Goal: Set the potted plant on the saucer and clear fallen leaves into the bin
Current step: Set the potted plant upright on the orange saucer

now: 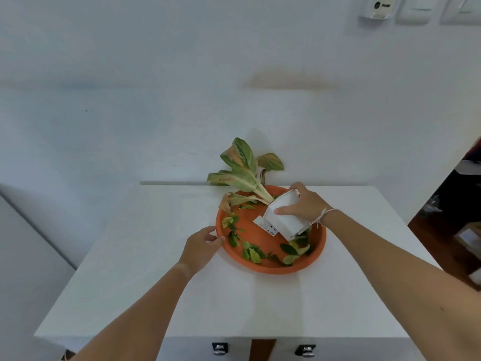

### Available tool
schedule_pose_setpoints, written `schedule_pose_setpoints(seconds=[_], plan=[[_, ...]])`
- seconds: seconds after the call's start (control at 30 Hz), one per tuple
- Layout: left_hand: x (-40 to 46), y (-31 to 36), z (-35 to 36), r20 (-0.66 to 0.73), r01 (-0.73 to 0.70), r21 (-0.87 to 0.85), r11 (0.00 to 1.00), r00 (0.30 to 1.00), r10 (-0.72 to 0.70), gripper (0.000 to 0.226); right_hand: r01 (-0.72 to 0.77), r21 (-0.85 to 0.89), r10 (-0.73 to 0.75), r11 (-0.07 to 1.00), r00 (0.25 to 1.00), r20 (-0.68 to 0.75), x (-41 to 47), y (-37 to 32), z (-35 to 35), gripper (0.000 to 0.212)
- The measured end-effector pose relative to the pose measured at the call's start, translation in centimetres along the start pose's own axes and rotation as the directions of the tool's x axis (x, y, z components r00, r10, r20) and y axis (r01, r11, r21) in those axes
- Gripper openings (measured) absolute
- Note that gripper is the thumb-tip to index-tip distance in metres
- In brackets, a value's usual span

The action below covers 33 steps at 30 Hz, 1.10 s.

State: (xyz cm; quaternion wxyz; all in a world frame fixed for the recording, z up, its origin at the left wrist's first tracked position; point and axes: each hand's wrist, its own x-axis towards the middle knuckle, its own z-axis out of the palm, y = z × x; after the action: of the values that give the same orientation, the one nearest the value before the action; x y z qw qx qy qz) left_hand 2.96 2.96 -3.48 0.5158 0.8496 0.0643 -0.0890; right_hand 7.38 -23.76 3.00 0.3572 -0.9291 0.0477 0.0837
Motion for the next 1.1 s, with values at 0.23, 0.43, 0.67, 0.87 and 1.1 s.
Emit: schedule_pose_setpoints(seconds=[0.23, 0.43, 0.67, 0.87, 1.1], plan=[[-0.2, 0.1, 1.0, -0.019, 0.056, -0.191, 0.98, 0.998, -0.061, 0.028, 0.109, 0.231, -0.074, 0.967, 0.985, -0.155, 0.1, -1.1, 0.2, 0.068], [-0.3, 0.3, 1.6, -0.073, 0.072, -0.227, 0.971, 0.993, -0.091, 0.033, 0.165, 0.259, -0.121, 0.952, 0.976, -0.179, 0.1, -1.6, 1.9, 0.068], [-0.3, 0.2, 1.7, -0.098, 0.056, -0.236, 0.97, 0.992, -0.082, 0.033, 0.204, 0.36, -0.131, 0.91, 0.968, -0.216, 0.2, -0.1, 4.2, 0.071], [-0.3, 0.3, 1.7, -0.104, 0.048, -0.224, 0.973, 0.992, -0.072, 0.034, 0.206, 0.418, -0.115, 0.885, 0.966, -0.233, -0.4, 1.0, 5.4, 0.076], [-0.4, 0.0, 1.9, -0.117, 0.02, -0.232, 0.973, 0.992, -0.048, 0.033, 0.185, 0.439, -0.103, 0.879, 0.973, -0.205, -1.1, 2.0, 5.6, 0.103]])
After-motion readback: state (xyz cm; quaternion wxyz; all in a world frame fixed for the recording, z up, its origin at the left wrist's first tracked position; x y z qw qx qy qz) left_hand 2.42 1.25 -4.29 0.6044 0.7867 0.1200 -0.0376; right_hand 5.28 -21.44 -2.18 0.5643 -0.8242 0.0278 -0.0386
